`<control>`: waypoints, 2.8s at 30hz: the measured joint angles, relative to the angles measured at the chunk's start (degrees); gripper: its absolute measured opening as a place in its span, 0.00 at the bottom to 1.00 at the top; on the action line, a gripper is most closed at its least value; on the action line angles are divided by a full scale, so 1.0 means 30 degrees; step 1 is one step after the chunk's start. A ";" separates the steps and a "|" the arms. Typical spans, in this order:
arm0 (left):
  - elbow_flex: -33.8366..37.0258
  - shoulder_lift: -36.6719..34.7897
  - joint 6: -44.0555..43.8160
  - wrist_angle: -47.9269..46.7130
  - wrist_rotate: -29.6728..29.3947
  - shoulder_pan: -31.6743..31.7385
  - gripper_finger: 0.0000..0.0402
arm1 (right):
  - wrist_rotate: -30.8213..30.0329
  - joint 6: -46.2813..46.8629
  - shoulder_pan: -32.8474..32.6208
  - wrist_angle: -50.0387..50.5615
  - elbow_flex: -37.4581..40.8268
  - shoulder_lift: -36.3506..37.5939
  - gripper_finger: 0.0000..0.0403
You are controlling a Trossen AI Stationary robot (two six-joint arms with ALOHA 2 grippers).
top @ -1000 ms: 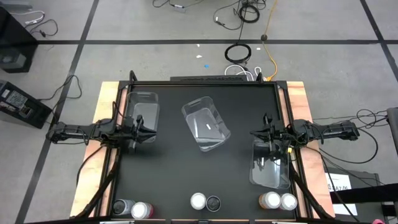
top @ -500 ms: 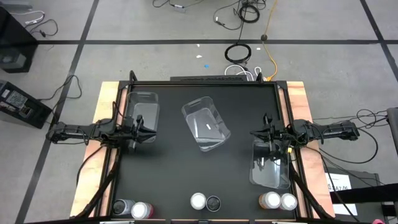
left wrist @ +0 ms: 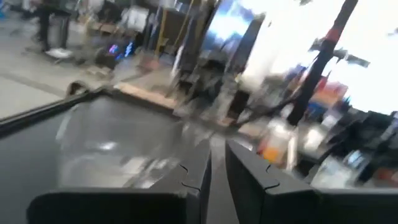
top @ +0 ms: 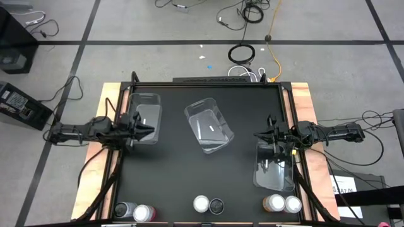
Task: Sort soda cans
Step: Move the top left transparent bin to the middle left of the table
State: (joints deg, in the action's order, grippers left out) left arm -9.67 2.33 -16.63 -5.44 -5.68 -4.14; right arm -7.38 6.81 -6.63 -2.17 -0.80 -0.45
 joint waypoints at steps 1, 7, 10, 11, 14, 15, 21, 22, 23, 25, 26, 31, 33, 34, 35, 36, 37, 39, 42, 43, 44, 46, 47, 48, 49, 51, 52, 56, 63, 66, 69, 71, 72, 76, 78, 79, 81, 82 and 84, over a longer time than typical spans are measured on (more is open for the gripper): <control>-0.0683 0.0341 0.0480 -0.1113 -0.0291 0.0000 0.15 | -0.0002 -0.0001 0.0004 0.0000 0.0001 0.0000 0.00; -0.5066 0.3458 0.1664 -0.6099 -0.2822 0.0000 0.15 | 0.0000 0.0002 0.0001 0.0000 -0.0002 0.0007 0.00; -0.7345 0.5590 0.0226 -0.7883 -0.4372 0.0016 0.15 | 0.0000 -0.0001 0.0007 0.0000 0.0001 0.0004 0.00; -0.8083 0.6380 -0.0201 -0.8762 -0.4762 0.0027 0.15 | 0.0000 -0.0001 0.0003 0.0000 0.0000 0.0000 0.00; -1.0284 0.8847 -0.0544 -1.0746 -0.5183 0.0318 0.15 | -0.0003 -0.0001 0.0003 0.0000 0.0001 0.0004 0.00; -1.1088 0.9647 -0.0793 -1.1374 -0.5270 0.0562 0.15 | 0.0000 0.0006 0.0007 0.0000 0.0001 0.0007 0.00; -1.5820 1.4401 -0.2246 -1.6658 -0.6058 0.3676 0.12 | 0.0000 0.0002 0.0000 0.0000 -0.0002 0.0006 0.00; -1.6352 1.4970 -0.2299 -1.7234 -0.6038 0.4377 0.11 | -0.0004 0.0002 0.0003 0.0000 0.0000 0.0000 0.00; -1.6764 1.5454 -0.2317 -1.7660 -0.5832 0.5105 0.10 | -0.0007 -0.0001 0.0000 0.0000 -0.0006 0.0007 0.00; -1.7079 1.6218 -0.2332 -1.8333 -0.4911 0.6516 0.06 | -0.0001 0.0005 0.0007 0.0000 0.0001 0.0007 0.00; -1.7072 1.6504 -0.2345 -1.8539 -0.4372 0.7209 0.04 | 0.0000 0.0004 0.0002 0.0000 0.0001 0.0000 0.00; -1.6463 1.7330 -0.3705 -1.8426 -0.2344 0.9573 0.02 | -0.0004 -0.0001 0.0004 0.0000 -0.0002 0.0007 0.00; -1.6343 1.7648 -0.4927 -1.8342 -0.2235 0.9822 0.04 | -0.0002 0.0001 0.0000 0.0000 0.0001 0.0002 0.00; -1.6335 1.7815 -0.5403 -1.8363 -0.2166 0.9864 0.06 | -0.0002 -0.0001 0.0000 0.0000 0.0000 0.0003 0.00; -1.6335 1.7957 -0.5711 -1.8358 -0.2101 0.9857 0.07 | -0.0004 -0.0001 0.0000 0.0000 0.0001 0.0003 0.00; -1.6335 1.8085 -0.5785 -1.8356 -0.1891 0.9857 0.08 | -0.0002 0.0006 0.0000 0.0000 -0.0004 0.0000 0.00; -1.6335 1.8235 -0.5787 -1.8356 -0.1625 0.9857 0.10 | 0.0000 -0.0001 0.0006 0.0000 -0.0005 0.0000 0.00; -1.6335 1.8583 -0.6008 -1.8340 -0.1455 0.9854 0.13 | -0.0004 -0.0001 0.0000 0.0000 -0.0002 0.0004 0.00; -1.6335 1.9130 -0.6905 -1.8342 -0.1470 0.9857 0.18 | 0.0000 0.0001 0.0005 0.0000 -0.0001 0.0000 0.00; -1.6335 1.9342 -0.7217 -1.8342 -0.1470 0.9857 0.20 | 0.0000 0.0000 0.0004 0.0000 -0.0006 0.0006 0.00; -1.6335 1.9588 -0.7462 -1.8335 -0.1484 0.9857 0.23 | -0.0001 0.0002 0.0002 0.0000 0.0000 0.0000 0.00; -1.6335 2.0116 -0.7856 -1.8330 -0.1608 0.9857 0.29 | -0.0004 0.0005 0.0006 0.0000 0.0000 0.0001 0.00; -1.6335 2.0370 -0.7852 -1.8323 -0.1623 0.9857 0.31 | 0.0000 0.0005 0.0000 0.0000 -0.0006 0.0000 0.00; -1.6335 2.0623 -0.7845 -1.8309 -0.1630 0.9857 0.34 | 0.0000 -0.0001 0.0007 0.0000 -0.0006 0.0000 0.00; -1.6335 2.0886 -0.7844 -1.8302 -0.1638 0.9857 0.37 | -0.0004 0.0002 0.0001 0.0000 -0.0004 0.0001 0.00; -1.6330 2.1358 -0.7842 -1.8298 -0.1620 0.9857 0.40 | -0.0002 -0.0001 0.0006 0.0000 -0.0004 0.0000 0.00; -1.6328 2.1559 -0.7842 -1.8300 -0.1548 0.9850 0.40 | 0.0000 -0.0001 0.0005 0.0000 -0.0006 0.0002 0.00; -1.6328 2.2189 -0.7858 -1.8302 -0.1119 0.9700 0.41 | -0.0007 -0.0001 0.0007 0.0000 0.0001 0.0000 0.00; -1.6328 2.3648 -0.8339 -1.8014 -0.0858 0.9624 0.41 | 0.0000 -0.0001 0.0003 0.0000 -0.0002 0.0004 0.00; -1.6321 2.4826 -0.8154 -1.8006 -0.0858 0.9680 0.41 | 0.0000 0.0006 0.0000 0.0000 -0.0006 0.0000 0.00; -1.6313 2.5978 -0.8153 -1.7945 -0.0858 1.0003 0.41 | -0.0003 -0.0001 0.0001 0.0000 -0.0002 0.0001 0.00; -1.6313 2.6716 -0.8128 -1.7738 -0.0854 1.0192 0.41 | 0.0000 -0.0001 0.0002 0.0000 0.0001 0.0000 0.00; -1.6313 2.7110 -0.8033 -1.7736 -0.0841 1.0281 0.41 | -0.0004 0.0003 0.0000 0.0000 -0.0001 0.0000 0.00; -1.6313 2.8565 -0.7286 -1.7569 -0.0478 1.0633 0.41 | -0.0004 -0.0001 0.0000 0.0000 -0.0005 0.0000 0.00; -1.6306 2.9161 -0.6847 -1.7213 0.0223 1.0782 0.40 | -0.0002 0.0006 0.0000 0.0000 0.0001 0.0002 0.00; -1.6308 2.9410 -0.6748 -1.7109 0.0701 1.0824 0.39 | -0.0007 -0.0001 0.0005 0.0000 -0.0006 0.0000 0.00; -1.6306 2.9803 -0.6621 -1.7042 0.1347 1.0909 0.33 | -0.0006 0.0000 0.0000 0.0000 0.0000 0.0000 0.00; -1.6306 2.9938 -0.6634 -1.7009 0.1381 1.0907 0.28 | 0.0000 0.0001 0.0002 0.0000 -0.0002 0.0000 0.00; -1.6306 3.0070 -0.6790 -1.6877 0.1387 1.0913 0.16 | 0.0000 0.0005 0.0004 0.0000 -0.0003 0.0000 0.00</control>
State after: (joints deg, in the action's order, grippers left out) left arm -58.59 92.54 -37.00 -56.07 -1.52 28.60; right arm -7.38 6.83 -6.62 -2.17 -0.81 -0.45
